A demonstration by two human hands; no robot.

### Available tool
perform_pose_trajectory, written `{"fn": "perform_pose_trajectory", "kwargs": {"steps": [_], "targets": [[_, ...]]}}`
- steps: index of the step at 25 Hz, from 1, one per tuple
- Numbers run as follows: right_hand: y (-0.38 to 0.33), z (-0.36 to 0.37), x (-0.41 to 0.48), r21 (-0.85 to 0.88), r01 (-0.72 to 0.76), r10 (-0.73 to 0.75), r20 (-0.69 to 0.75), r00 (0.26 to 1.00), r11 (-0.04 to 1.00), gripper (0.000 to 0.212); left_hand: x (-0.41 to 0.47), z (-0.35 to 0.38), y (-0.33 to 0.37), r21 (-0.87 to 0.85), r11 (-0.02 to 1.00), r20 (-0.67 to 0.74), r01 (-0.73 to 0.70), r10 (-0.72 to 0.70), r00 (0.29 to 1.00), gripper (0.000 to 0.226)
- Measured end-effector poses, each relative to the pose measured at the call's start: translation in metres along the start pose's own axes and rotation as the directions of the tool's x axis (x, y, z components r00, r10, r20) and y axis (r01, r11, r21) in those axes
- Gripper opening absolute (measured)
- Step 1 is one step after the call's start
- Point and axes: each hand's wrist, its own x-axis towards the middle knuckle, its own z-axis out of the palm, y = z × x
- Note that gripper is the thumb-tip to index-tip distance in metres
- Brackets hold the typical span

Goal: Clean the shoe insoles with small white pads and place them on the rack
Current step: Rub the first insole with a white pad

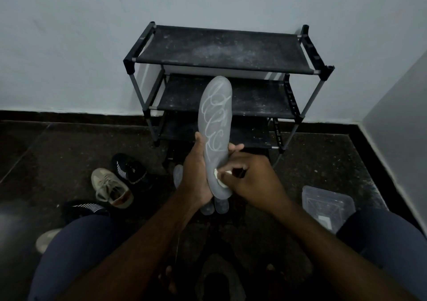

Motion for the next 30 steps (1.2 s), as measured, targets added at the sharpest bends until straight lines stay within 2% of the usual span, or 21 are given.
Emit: {"fn": "perform_pose_trajectory", "kwargs": {"steps": [3,6,8,11,13,17,21,23,26,30], "targets": [[0.001,-0.003,0.009,0.007,-0.031,0.031,-0.076,0.997,1.0,0.008,0.002,0.001,-0.005,-0.018,1.0,-0.017,0.001,-0.001,1.0,0.079],[-0.008,0.007,0.003,-0.033,0.034,-0.035,-0.015,0.999,0.999,0.008,0.004,-0.004,-0.009,0.004,1.0,-0.034,-0.009,0.009,0.999,0.085],[-0.006,0.003,0.0,-0.041,0.007,-0.006,0.021,1.0,0.999,0.008,0.005,-0.007,-0.009,0.036,0.999,-0.026,-0.028,0.029,0.999,0.086],[0.003,-0.005,0.008,-0.022,-0.059,0.057,-0.082,0.995,0.998,0.008,0.005,-0.004,-0.009,-0.026,0.999,-0.036,-0.02,0.019,0.999,0.078],[-0.002,-0.001,0.01,-0.04,-0.043,0.038,-0.12,0.992,0.998,0.01,0.004,-0.001,-0.01,-0.049,0.999,-0.042,-0.009,0.007,0.999,0.073],[-0.004,0.004,-0.001,-0.052,0.009,-0.011,-0.034,0.999,0.999,0.01,0.004,-0.005,-0.008,0.031,0.999,-0.036,-0.01,0.011,0.999,0.083],[0.003,-0.003,0.008,-0.059,-0.06,0.051,-0.148,0.988,0.996,0.012,0.002,0.001,-0.008,-0.017,1.0,-0.027,0.013,-0.014,1.0,0.076],[-0.005,0.005,0.007,-0.084,-0.009,-0.001,-0.12,0.993,0.996,0.014,0.002,0.002,-0.01,-0.04,0.999,-0.026,0.014,-0.015,1.0,0.078],[-0.005,0.008,-0.001,-0.095,0.032,-0.036,-0.035,0.999,0.995,0.012,0.003,-0.006,-0.008,0.039,0.999,-0.017,-0.003,0.003,1.0,0.084],[0.004,-0.003,0.007,-0.067,-0.051,0.039,-0.165,0.986,0.996,0.011,0.001,0.001,-0.009,-0.028,1.0,-0.031,0.01,-0.011,0.999,0.072]]}}
